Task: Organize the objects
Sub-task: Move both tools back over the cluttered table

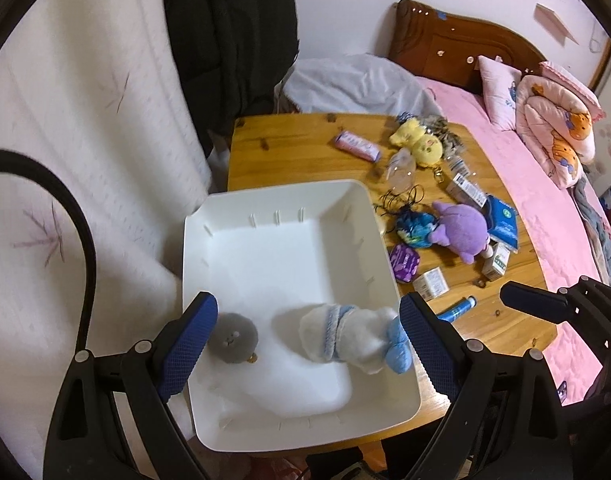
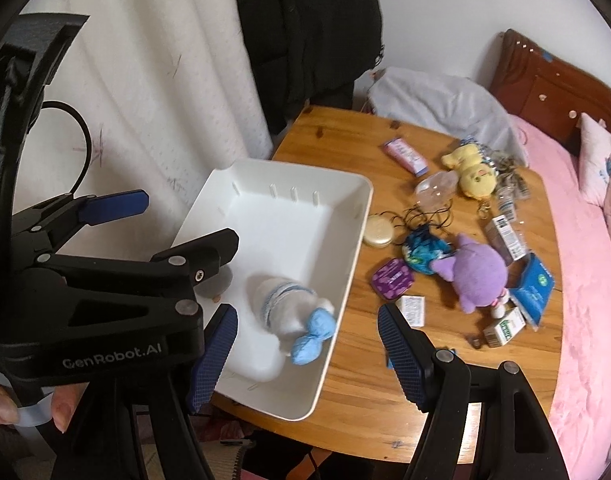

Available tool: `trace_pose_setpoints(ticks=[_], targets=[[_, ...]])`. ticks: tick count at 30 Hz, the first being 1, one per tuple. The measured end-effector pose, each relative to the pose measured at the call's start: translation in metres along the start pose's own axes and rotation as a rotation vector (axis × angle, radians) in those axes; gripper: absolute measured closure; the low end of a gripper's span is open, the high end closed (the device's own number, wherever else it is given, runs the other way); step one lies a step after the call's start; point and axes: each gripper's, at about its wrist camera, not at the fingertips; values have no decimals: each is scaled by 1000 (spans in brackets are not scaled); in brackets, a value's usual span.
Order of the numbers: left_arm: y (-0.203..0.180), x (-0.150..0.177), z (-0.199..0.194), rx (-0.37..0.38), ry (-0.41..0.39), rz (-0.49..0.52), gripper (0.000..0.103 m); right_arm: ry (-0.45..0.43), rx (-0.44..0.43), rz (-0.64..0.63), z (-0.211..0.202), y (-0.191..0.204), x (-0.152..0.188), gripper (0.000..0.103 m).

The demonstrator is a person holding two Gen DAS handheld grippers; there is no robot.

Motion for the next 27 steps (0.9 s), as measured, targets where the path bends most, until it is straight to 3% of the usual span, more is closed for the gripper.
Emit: trace_pose_setpoints(ticks=[13,27], targets=[[-58,-21,-7,0,-17,116,9,-66,-13,97,-25,-58,12,29],[-142,-59,-8,26,-25,132,9,-112,-21,155,-48,-168,13,29]])
Point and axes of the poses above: each gripper's, at about its wrist camera, not at the fingertips, and z roughly the way its jaws point, y to its left, x to its underside, and after that the axes turned 7 degrees about y, right-handed
